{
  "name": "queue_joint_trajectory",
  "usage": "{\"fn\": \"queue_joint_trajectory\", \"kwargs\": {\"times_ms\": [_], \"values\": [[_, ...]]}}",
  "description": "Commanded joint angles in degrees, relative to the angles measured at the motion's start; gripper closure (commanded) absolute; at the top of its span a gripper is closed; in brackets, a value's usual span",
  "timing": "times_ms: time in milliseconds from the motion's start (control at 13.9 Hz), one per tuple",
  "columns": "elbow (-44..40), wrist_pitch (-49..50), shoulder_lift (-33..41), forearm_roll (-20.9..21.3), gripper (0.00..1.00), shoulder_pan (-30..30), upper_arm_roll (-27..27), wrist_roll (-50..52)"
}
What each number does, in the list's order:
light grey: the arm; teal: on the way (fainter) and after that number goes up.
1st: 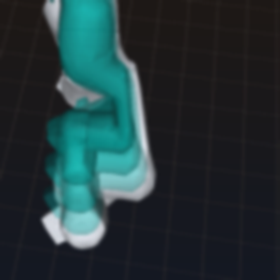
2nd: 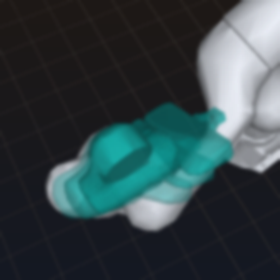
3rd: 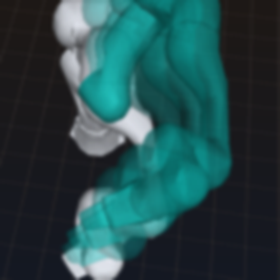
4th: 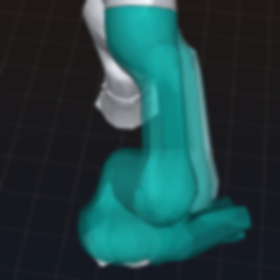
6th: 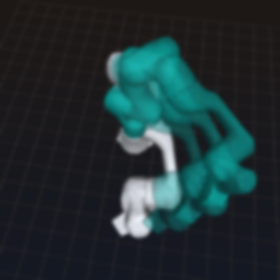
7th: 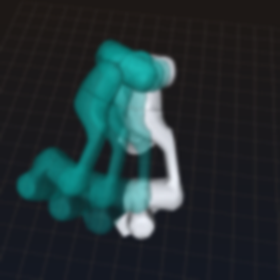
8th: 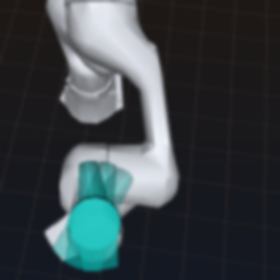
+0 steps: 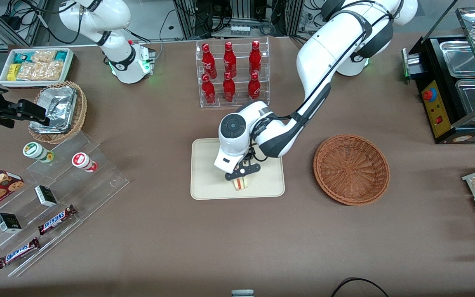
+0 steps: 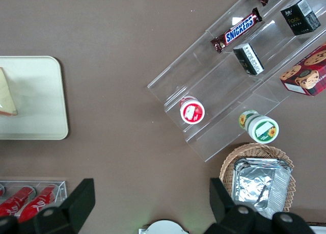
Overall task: Place sandwich from basket to tray
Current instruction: 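Lower the sandwich onto the tray and open the left gripper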
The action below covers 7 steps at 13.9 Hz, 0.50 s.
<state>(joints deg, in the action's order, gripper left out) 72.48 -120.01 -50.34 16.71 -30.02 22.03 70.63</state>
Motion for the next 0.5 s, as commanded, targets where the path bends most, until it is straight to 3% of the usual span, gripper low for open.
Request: {"fn": "queue_joint_trajectory", "kwargs": {"times_ms": [0,216,432], "values": [[-0.41,3.45,4.10,0.35,0.00,0.31,-0.06,-0.13],[-0.41,6.79,7.44,-0.01,0.00,2.06,0.20,-4.52],[0.29,9.52,11.74,-3.77,0.00,5.22,-0.06,-12.93]]}}
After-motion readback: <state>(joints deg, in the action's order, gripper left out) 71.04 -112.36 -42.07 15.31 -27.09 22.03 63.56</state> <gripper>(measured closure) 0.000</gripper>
